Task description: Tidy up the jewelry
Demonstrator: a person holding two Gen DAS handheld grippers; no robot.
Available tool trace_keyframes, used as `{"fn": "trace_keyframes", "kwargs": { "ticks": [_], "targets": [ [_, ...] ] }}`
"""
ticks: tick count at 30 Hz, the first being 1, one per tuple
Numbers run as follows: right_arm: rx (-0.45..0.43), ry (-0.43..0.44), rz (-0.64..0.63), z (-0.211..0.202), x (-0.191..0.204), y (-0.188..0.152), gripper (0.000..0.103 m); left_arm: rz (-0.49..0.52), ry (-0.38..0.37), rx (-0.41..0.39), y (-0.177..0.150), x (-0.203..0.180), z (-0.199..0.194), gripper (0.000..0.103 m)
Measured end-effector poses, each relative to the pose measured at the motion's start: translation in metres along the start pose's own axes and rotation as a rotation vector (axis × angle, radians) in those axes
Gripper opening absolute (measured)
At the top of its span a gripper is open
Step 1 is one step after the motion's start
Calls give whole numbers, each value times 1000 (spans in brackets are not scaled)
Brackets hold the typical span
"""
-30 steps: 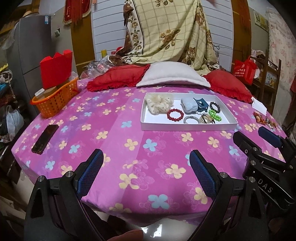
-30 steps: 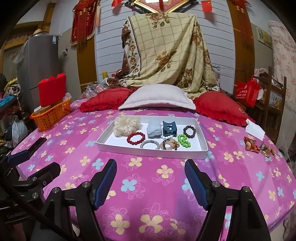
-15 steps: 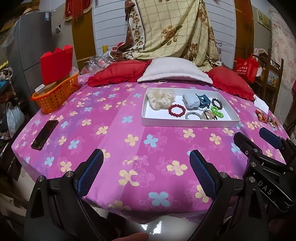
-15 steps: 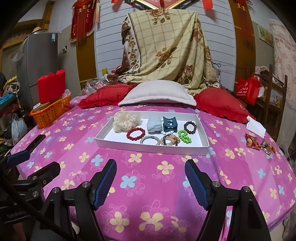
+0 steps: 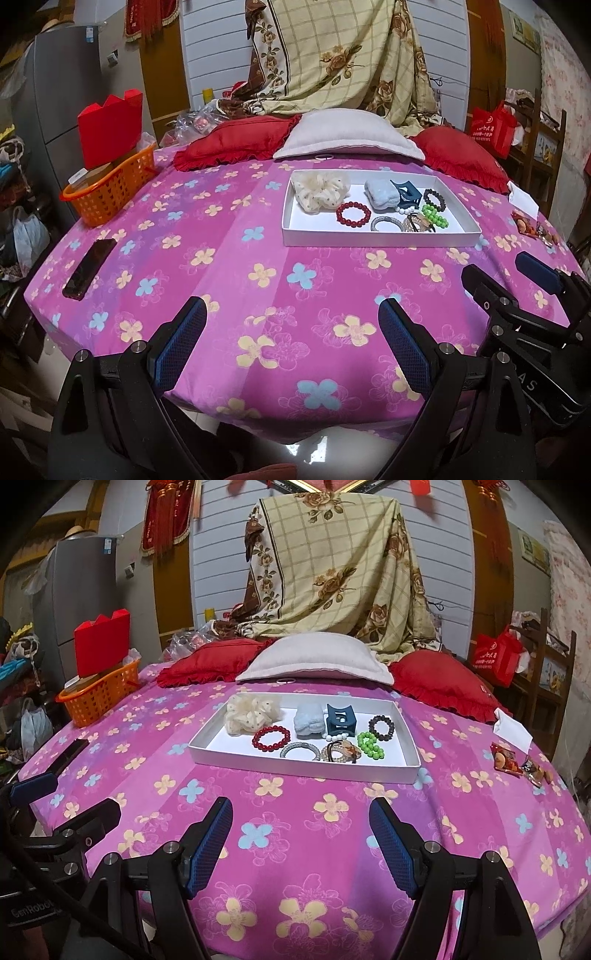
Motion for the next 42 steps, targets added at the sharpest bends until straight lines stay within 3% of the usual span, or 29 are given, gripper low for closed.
{"fn": "trace_keyframes", "kwargs": {
  "ticks": [42],
  "targets": [
    [64, 18, 33, 22, -4, -12, 75, 7, 4, 69, -7, -1, 24, 94]
  ]
}}
Point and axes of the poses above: each gripper's, at about its wrist camera, not at the fingertips, and z roughly the way its jaws point, x to its left, y to its top, the point moved 4 cm from there along z, roughly the way its jaws point, and after that the axes turned 6 degrees about x, right-handed, at the moved point
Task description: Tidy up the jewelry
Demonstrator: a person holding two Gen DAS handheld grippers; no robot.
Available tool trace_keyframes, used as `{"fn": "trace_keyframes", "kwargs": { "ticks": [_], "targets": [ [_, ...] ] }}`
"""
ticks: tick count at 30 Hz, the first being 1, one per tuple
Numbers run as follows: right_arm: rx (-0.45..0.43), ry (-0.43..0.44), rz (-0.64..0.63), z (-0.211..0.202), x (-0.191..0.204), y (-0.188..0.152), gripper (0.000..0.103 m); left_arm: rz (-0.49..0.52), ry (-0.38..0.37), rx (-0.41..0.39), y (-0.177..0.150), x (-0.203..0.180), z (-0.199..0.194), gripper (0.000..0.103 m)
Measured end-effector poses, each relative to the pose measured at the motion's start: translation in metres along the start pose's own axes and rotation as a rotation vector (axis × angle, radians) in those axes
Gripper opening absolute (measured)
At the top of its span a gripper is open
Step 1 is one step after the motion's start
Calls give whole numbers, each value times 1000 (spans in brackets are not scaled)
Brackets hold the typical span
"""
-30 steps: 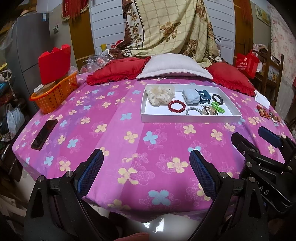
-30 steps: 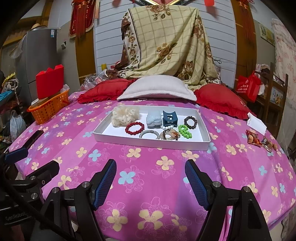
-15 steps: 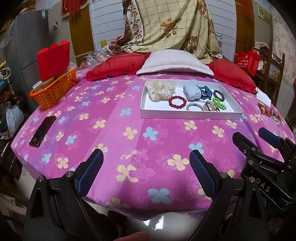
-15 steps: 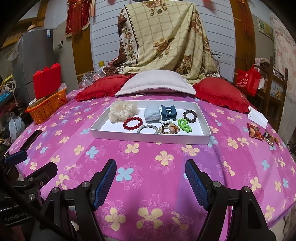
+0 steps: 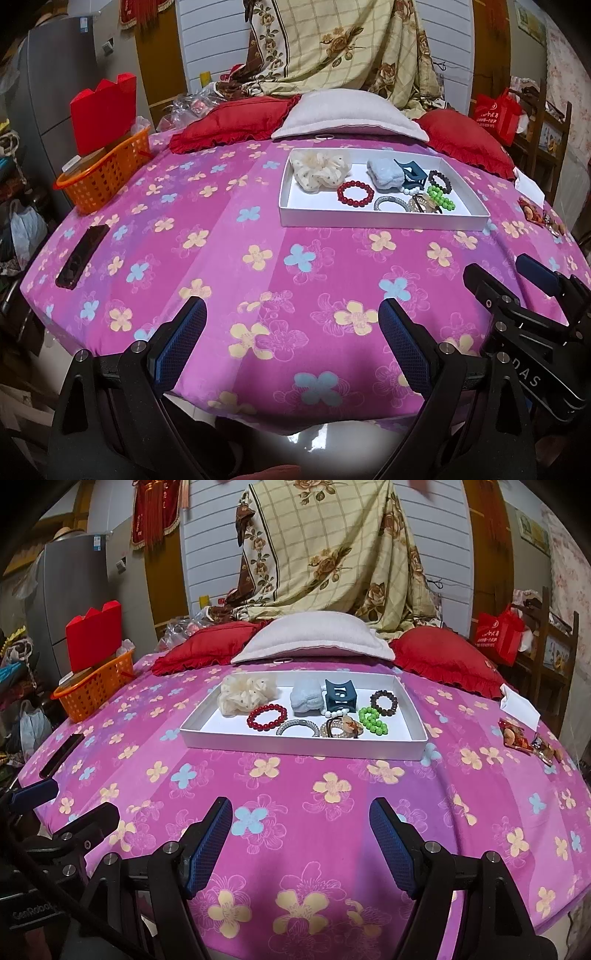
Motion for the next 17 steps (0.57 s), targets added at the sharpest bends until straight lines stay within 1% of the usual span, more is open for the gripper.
{"fn": "trace_keyframes", "kwargs": {
  "ticks": [11, 17],
  "targets": [
    [7, 8, -8, 3, 4, -3, 75, 2, -1, 5, 0, -1, 2, 94],
    [26, 18, -9, 6, 6, -4, 75, 14, -9, 9, -1, -3, 4, 94]
  ]
}}
Point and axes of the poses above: each gripper's, at about its wrist camera, not at the fingertips, and z roughly the way its jaws point, x to its left, y to its top, the point moved 4 cm from there along z, roughly the way its jaws point, and after that the axes turned 6 degrees about x, right-handed, at the moved point
